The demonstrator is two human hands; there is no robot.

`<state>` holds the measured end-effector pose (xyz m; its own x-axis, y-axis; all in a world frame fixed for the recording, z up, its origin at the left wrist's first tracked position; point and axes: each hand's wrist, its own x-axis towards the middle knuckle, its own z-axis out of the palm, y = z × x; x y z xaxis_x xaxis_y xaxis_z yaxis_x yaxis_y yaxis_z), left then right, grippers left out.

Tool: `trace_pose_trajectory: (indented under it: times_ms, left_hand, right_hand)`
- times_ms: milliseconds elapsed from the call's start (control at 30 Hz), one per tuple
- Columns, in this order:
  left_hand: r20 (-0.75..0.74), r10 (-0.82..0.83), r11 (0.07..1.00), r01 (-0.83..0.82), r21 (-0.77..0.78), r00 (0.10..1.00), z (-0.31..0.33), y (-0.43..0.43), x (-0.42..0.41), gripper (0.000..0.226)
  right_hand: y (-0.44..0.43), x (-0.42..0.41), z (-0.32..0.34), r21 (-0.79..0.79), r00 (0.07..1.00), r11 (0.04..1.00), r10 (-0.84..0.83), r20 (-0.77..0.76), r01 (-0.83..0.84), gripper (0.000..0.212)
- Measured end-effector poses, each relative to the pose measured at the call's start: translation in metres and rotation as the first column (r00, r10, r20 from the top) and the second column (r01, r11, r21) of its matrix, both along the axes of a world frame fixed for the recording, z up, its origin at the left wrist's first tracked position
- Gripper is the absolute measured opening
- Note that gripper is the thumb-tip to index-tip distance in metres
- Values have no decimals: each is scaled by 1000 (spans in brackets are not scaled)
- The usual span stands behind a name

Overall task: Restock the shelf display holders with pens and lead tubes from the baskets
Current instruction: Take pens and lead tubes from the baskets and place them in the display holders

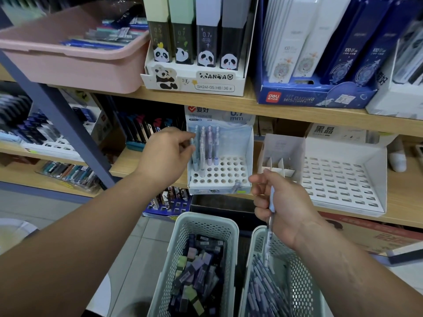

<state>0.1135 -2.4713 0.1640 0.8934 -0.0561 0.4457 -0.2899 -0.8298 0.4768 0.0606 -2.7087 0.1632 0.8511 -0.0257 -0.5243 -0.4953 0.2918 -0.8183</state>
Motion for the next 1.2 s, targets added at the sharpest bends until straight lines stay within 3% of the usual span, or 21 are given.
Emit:
trace_pose_trajectory:
  times_ms: [200,500,700,867,933,1000,1067,1100,1133,1200]
  left_hand:
    - [4,4,986,-5,169,1000,-3,-2,-3,38]
    - [34,92,913,-98,396,995,-5,-5,-6,43]
    - [56,136,874,-146,462,989,-7,-6,-8,48]
    - [-19,170,851,-137,507,985,-7,-6,-12,57]
    - [-9,154,894,-136,426,988,1,-6,-18,56]
    - [41,107,959,-114,258,993,7,-8,-26,37]
    - [-109,60,997,-65,-41,992,11,-16,-38,34]
    - [-292,6,964,-84,-252,956,13,-22,-43,41]
    - [-471,-104,875,-145,-462,876,14,-28,-49,42]
    - [-607,-356,607,-318,-728,710,16,-37,-59,35]
  right_hand:
    - [-1,1,2,176,993,979,-112,42,103,42]
    - [-1,2,2,186,981,966,-190,48,178,49]
    - [0,3,4,30,961,963,-268,66,267,52]
    - [0,3,7,174,957,946,-285,57,272,47]
    - [1,1,8,231,960,942,-267,80,242,48]
    - [3,0,9,284,958,931,-268,106,229,49]
    - [3,0,11,326,953,918,-277,123,224,49]
    - [4,0,12,344,952,913,-278,131,219,48]
    - [5,0,13,357,951,909,-278,139,213,47]
    - [6,-1,14,364,950,911,-266,164,192,43]
